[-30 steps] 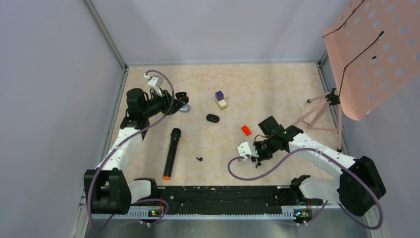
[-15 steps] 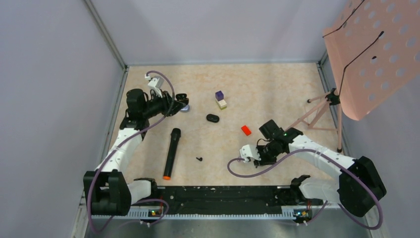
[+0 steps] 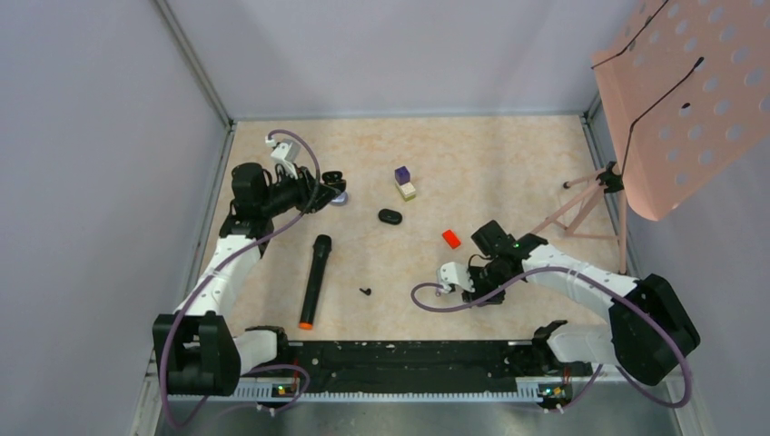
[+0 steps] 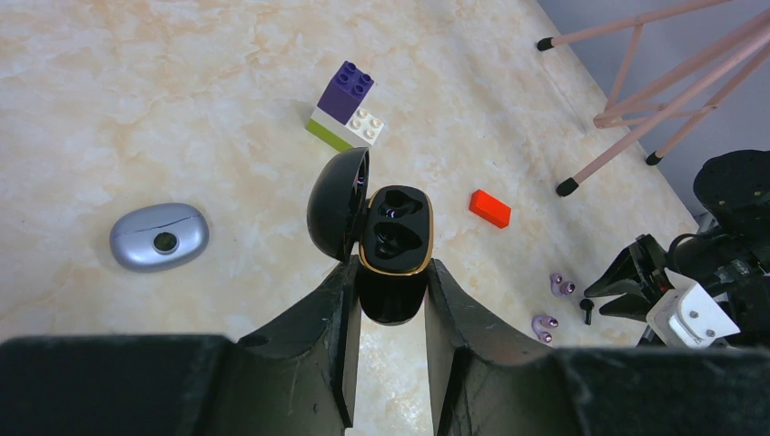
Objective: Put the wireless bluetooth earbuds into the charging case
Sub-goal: Pick up the earbud from the center of the board.
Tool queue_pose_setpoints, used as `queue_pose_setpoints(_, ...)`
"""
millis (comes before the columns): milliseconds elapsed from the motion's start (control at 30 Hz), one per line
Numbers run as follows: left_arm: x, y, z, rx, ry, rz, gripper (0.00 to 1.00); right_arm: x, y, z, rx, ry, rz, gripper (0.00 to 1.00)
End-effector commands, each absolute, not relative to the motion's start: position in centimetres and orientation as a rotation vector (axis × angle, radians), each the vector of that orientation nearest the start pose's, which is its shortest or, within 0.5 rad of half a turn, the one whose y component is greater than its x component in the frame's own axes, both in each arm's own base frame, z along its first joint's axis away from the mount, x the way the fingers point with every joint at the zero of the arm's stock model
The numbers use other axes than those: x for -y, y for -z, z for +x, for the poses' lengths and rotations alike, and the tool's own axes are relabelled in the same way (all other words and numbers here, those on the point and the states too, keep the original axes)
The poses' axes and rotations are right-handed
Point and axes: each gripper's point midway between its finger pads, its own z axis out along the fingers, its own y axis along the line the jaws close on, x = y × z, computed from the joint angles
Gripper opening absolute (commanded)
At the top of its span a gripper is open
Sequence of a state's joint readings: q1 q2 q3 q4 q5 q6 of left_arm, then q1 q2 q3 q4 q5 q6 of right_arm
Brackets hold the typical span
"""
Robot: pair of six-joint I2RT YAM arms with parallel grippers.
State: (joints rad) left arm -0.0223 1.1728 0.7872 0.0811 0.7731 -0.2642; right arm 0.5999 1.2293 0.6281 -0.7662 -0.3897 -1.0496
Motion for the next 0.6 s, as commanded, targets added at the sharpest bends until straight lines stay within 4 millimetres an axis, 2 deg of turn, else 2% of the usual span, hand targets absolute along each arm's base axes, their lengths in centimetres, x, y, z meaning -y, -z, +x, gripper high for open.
queue_pose_setpoints(0, 13.8, -24.6, 33.3, -1.793, 0.904, 0.348, 0.0, -14.5, -2.1, 14.6, -1.892, -0.512, -2.063, 0.32)
queue_pose_setpoints(567, 13.8, -24.1, 33.2, -1.806, 0.907, 0.341, 0.0, -14.4, -1.1, 14.2, -1.914, -0.534, -2.047, 0.3)
